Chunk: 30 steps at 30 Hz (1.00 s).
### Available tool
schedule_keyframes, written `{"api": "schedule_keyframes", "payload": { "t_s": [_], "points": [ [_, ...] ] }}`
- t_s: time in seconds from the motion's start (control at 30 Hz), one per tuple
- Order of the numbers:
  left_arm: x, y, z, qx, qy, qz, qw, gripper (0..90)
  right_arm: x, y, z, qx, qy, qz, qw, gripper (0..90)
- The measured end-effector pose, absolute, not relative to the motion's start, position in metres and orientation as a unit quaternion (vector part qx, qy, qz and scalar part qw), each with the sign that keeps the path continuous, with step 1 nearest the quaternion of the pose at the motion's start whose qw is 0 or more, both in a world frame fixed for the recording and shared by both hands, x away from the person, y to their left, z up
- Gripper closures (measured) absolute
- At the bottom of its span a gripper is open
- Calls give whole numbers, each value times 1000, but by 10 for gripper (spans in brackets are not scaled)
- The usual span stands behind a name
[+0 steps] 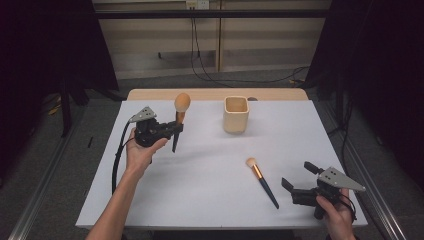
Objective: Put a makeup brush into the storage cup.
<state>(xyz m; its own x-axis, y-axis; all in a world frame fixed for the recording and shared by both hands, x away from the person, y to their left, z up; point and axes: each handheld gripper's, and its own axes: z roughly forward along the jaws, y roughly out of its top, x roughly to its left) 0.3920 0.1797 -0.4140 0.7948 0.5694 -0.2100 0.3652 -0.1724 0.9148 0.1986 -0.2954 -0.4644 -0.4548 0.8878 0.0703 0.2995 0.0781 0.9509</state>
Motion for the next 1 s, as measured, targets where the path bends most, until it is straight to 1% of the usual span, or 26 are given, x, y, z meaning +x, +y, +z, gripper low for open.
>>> {"api": "schedule_keyframes", "payload": {
  "t_s": [0.03, 0.1, 0.43, 0.63, 0.7, 0.8, 1.0],
  "points": [
    [391, 179, -415, 759, 305, 91, 568, 734, 199, -295, -464, 436, 677, 519, 287, 0],
    [388, 177, -415, 761, 300, 87, 569, 734, 199, -295, -464, 436, 674, 528, 276, 0],
    [376, 161, -419, 762, 277, 69, 582, 734, 203, -281, -459, 433, 670, 538, 272, 0],
    [362, 153, -417, 757, 272, 65, 591, 734, 208, -266, -451, 415, 674, 559, 246, 0],
    [356, 151, -416, 761, 266, 72, 588, 734, 211, -261, -448, 411, 676, 564, 237, 0],
    [349, 149, -416, 761, 262, 65, 590, 733, 214, -254, -443, 399, 679, 571, 230, 0],
    [337, 143, -414, 760, 253, 69, 595, 733, 224, -234, -428, 365, 685, 591, 221, 0]
  ]
}}
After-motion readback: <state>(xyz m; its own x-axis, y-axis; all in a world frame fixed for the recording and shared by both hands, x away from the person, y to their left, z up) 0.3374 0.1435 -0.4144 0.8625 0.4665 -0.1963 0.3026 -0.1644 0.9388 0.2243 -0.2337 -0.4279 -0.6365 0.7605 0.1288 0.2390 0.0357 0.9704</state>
